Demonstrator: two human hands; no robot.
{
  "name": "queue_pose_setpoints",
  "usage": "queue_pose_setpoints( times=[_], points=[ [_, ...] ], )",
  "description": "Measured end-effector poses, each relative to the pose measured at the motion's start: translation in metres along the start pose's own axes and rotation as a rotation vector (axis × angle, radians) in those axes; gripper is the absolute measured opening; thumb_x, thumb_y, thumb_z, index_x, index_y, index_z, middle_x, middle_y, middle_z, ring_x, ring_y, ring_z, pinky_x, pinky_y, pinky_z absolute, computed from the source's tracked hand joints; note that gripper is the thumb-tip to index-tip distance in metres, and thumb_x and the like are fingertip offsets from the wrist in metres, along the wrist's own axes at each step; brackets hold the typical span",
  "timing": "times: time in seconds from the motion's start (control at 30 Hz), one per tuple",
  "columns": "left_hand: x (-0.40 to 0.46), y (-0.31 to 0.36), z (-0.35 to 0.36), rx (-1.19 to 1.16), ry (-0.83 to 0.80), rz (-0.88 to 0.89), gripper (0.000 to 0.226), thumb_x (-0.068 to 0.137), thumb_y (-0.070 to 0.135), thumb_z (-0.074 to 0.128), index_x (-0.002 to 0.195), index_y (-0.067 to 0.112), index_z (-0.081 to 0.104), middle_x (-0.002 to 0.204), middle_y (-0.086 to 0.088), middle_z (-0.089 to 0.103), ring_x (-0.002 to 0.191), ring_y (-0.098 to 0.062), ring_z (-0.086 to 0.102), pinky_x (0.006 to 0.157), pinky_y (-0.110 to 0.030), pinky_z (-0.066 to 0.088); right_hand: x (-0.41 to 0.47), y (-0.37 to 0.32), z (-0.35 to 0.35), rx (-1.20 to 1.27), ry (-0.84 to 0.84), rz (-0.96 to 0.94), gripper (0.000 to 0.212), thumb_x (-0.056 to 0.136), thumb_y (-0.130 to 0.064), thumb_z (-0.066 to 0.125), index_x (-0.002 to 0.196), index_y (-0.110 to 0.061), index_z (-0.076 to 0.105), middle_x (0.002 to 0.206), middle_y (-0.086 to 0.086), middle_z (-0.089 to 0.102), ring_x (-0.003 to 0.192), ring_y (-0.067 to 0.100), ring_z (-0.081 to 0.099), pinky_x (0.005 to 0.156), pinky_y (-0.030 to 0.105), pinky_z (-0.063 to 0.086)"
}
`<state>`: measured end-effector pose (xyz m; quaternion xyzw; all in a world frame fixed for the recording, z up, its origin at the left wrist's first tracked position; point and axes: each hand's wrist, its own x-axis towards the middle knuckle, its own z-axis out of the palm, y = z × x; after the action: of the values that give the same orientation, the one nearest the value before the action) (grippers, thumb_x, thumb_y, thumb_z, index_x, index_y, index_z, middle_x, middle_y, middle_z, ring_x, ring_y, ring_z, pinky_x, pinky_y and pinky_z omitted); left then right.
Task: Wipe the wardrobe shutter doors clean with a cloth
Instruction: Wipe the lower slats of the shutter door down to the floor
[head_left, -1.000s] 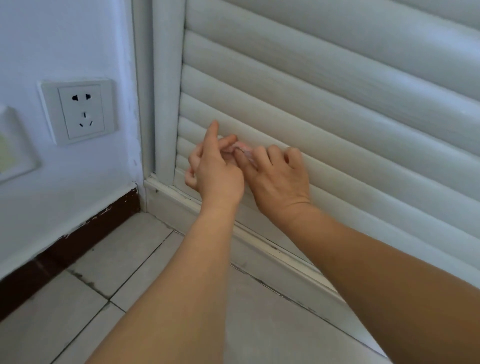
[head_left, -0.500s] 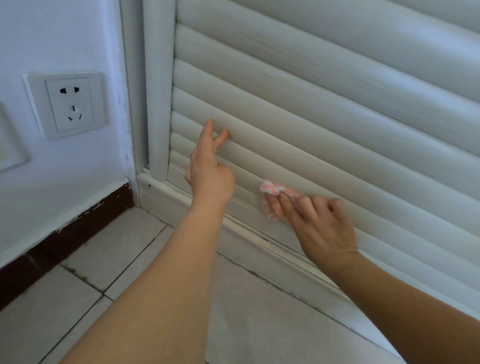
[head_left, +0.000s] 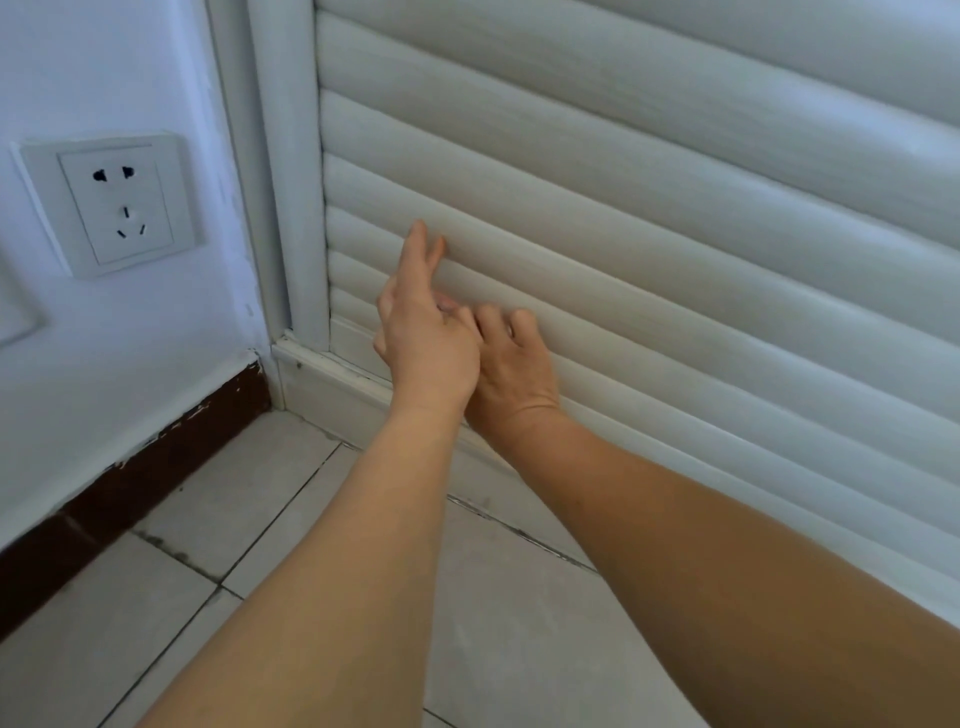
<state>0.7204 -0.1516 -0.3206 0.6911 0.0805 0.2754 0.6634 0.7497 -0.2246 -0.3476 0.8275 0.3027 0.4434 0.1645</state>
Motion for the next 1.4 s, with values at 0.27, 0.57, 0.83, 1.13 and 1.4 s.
queue_pose_setpoints(
  times=[0.27, 0.57, 0.83, 1.13, 1.4],
  points=[
    [-0.017, 0.002, 0.008, 0.024, -0.003, -0.013, 0.085, 0.067, -0.011, 0.034, 0.144, 0.024, 0.030, 0.136, 0.008, 0.048, 0.118, -0.016, 0.050, 0.108, -0.032, 0.033, -0.064, 0.038, -0.010, -0.096, 0.018, -0.103, 0.042, 0.082, -0.005, 0.032, 0.118, -0.014, 0.051, 0.077, -0.001, 0.053, 0.072, 0.022, 0.038, 0.066, 0.035, 0.025],
    [-0.030, 0.010, 0.010, 0.119, -0.024, 0.058, 0.080, 0.071, -0.020, 0.028, 0.139, 0.021, 0.038, 0.118, 0.005, 0.051, 0.111, -0.021, 0.050, 0.095, -0.041, 0.043, -0.149, 0.105, -0.049, -0.213, -0.237, -0.160, 0.051, 0.088, -0.008, 0.028, 0.117, -0.022, 0.068, 0.081, 0.001, 0.058, 0.072, 0.024, 0.048, 0.064, 0.036, 0.025],
    [-0.060, 0.036, 0.048, 0.196, -0.180, 0.338, 0.072, 0.062, -0.005, 0.024, 0.127, 0.009, 0.052, 0.109, -0.003, 0.046, 0.106, -0.018, 0.049, 0.097, -0.026, 0.037, -0.215, 0.157, -0.094, -0.295, -0.359, 0.002, 0.063, 0.067, 0.000, 0.039, 0.117, -0.028, 0.066, 0.081, 0.002, 0.055, 0.068, 0.026, 0.046, 0.064, 0.035, 0.023],
    [-0.097, 0.074, 0.105, 0.249, -0.283, 0.685, 0.056, 0.070, 0.016, 0.032, 0.116, 0.011, 0.063, 0.116, -0.014, 0.056, 0.107, -0.027, 0.046, 0.092, -0.045, 0.041, -0.176, 0.173, -0.122, -0.223, -0.025, 0.343, 0.060, 0.078, -0.003, 0.039, 0.127, -0.029, 0.061, 0.097, 0.003, 0.039, 0.078, 0.024, 0.039, 0.070, 0.037, 0.025],
    [-0.122, 0.060, 0.134, 0.516, -0.288, 0.780, 0.061, 0.070, 0.012, 0.032, 0.127, 0.021, 0.053, 0.140, -0.012, 0.041, 0.132, -0.025, 0.027, 0.099, -0.056, 0.028, -0.194, 0.215, -0.121, -0.309, -0.024, 0.256, 0.053, 0.085, -0.006, 0.038, 0.128, -0.031, 0.056, 0.101, 0.003, 0.052, 0.081, 0.026, 0.041, 0.070, 0.038, 0.027]
  ],
)
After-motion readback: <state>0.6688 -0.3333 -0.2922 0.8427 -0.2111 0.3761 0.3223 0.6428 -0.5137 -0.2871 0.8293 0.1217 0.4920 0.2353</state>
